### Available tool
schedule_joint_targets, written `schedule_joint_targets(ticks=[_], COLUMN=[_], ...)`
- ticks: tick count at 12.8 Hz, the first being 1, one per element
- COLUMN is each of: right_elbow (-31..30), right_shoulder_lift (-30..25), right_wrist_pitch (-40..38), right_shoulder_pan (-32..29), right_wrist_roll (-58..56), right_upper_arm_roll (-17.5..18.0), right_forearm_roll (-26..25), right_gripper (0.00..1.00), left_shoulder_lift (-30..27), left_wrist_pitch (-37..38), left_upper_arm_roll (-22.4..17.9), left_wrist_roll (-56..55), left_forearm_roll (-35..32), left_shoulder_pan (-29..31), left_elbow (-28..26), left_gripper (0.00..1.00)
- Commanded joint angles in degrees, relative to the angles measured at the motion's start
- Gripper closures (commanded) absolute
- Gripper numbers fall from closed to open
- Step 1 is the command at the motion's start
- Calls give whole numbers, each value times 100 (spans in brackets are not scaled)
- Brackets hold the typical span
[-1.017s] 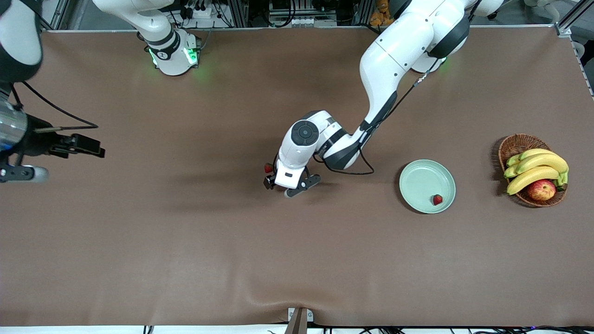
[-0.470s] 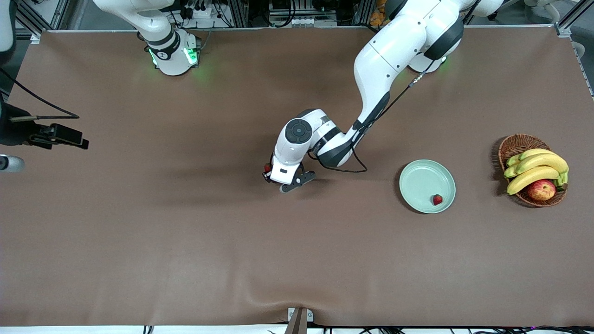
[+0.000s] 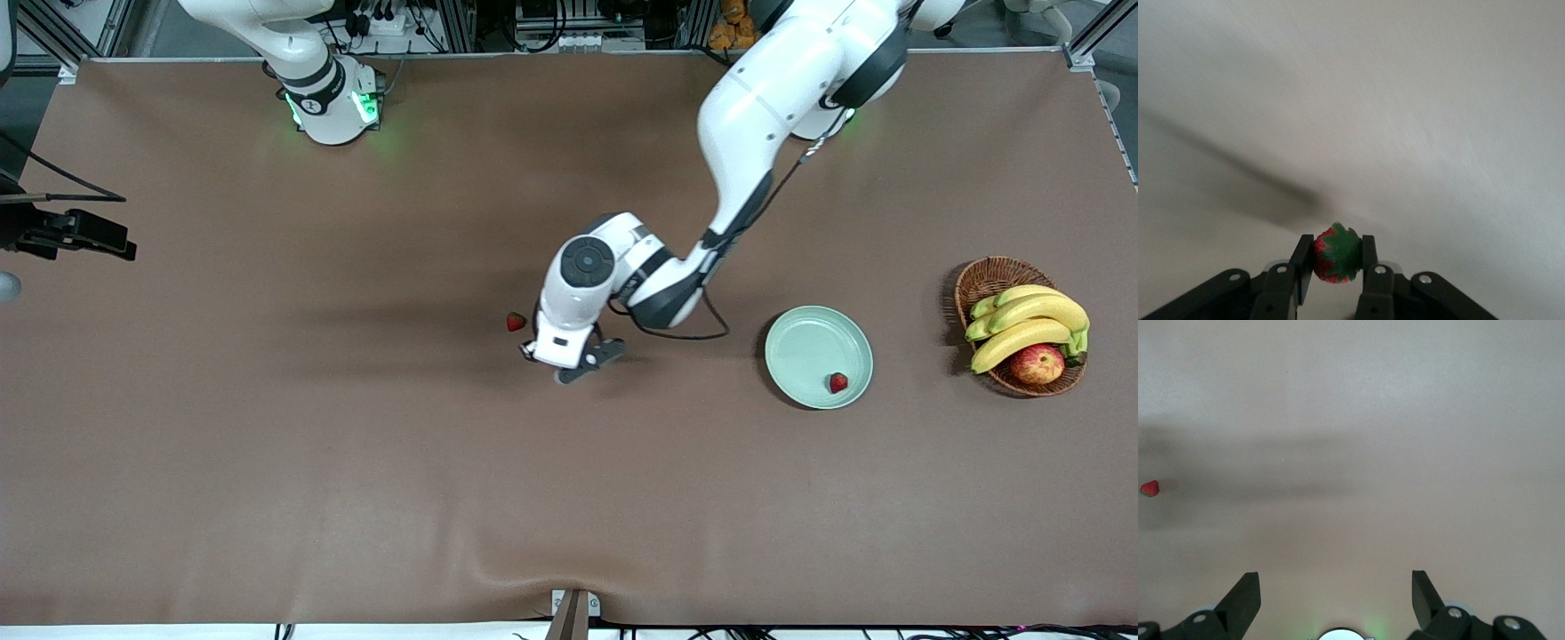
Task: Collect all strawberries into plate
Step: 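Lower the left gripper and grasp a strawberry, then carry the strawberry over the green plate and open the left gripper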
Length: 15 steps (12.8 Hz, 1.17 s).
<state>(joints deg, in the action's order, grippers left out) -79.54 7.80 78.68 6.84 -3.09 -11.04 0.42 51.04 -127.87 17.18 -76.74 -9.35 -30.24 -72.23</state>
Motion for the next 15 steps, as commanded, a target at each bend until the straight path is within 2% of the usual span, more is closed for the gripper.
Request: schedule_joint_targets(ticks=[1,3,5,8,10,12,13,14,15], right_elbow=[26,9,-17,-332,-753,-1281,-1301,-1292,-1275], right_shoulder_lift=[-348,-445,-376,-322,-410,-551,-542,-551,-568], right_wrist_pitch=[-203,-273,-309,49,698,1184,1185,1168,1168], right_shoulder_pan=[-95,-86,-68,-130,-322,-812,-1129,-1167,-1158], right_wrist_roll=[-78,-87,-244,-245,-254,-236,-253,-236,-236], right_upper_arm_roll=[102,110,102,110,171,635,864,892,893], right_forearm_roll=[-121,-43,54,54,54,37,37,11,-24], right_gripper=[0,0,0,0,0,0,0,0,0], left_shoulder_lift=[-1163,-1927,-2308,-2204,-2134,-1941,-1879,-1809,-1791], left_wrist_pitch=[596,755,825,869,861,817,808,808,808], left_upper_arm_roll=[337,514,515,471,488,497,471,471,488], left_wrist_roll=[762,1893,2844,3944,4516,4764,4799,4817,4817], left_forearm_roll=[48,56,48,-75,-713,-997,-1164,-1452,-1507], left_shoulder_pan=[849,1649,2230,2741,3197,3349,3366,3497,3559], left_elbow=[-1096,-2132,-2759,-3033,-3252,-3280,-3280,-3280,-3262], left_gripper=[100,100,100,100,100,100,100,91,45])
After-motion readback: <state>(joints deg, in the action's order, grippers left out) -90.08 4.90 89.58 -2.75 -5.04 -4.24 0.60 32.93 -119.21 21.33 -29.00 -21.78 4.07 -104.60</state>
